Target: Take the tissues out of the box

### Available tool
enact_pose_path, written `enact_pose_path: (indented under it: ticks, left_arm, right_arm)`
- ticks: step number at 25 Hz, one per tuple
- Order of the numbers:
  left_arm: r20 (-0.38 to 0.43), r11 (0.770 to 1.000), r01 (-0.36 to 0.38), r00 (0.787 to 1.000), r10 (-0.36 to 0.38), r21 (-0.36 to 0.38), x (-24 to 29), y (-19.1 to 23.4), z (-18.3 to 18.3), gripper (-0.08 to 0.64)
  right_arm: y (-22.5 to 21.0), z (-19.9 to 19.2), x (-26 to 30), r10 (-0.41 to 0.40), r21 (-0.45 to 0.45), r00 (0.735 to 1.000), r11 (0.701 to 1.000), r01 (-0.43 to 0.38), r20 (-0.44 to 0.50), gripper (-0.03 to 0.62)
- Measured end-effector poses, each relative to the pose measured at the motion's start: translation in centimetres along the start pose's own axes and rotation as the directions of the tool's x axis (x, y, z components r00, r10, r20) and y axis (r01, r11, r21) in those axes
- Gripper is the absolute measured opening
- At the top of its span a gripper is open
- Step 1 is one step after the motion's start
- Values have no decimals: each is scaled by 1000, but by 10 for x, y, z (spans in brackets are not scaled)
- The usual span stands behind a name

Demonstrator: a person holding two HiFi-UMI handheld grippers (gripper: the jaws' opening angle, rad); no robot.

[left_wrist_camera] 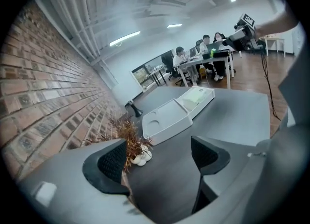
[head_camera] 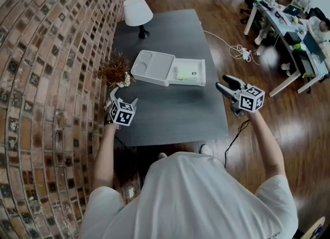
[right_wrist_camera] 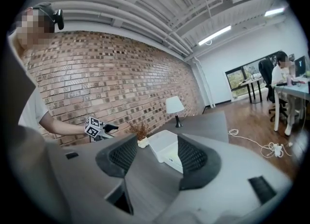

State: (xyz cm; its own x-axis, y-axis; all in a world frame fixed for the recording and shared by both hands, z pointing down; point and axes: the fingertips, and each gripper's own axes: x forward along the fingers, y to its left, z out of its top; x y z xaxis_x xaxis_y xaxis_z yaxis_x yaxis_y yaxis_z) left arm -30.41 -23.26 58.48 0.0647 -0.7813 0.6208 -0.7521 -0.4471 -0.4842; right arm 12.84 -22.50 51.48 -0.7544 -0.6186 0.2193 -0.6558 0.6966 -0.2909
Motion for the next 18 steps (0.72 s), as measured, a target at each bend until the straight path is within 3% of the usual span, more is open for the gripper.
enact_pose_path:
  ticks: [10,18]
  left_arm:
    - [111,981,158,983,-145,-112,8,-21,14,440]
    - [153,974,223,965,-214,-46,26,-43,32,439]
  right_arm:
    - [-20,-20,-32,-84,-19,996,996,84,-22,258]
    - [-33,-30,-55,-152,-52,988,987,150,-29,258]
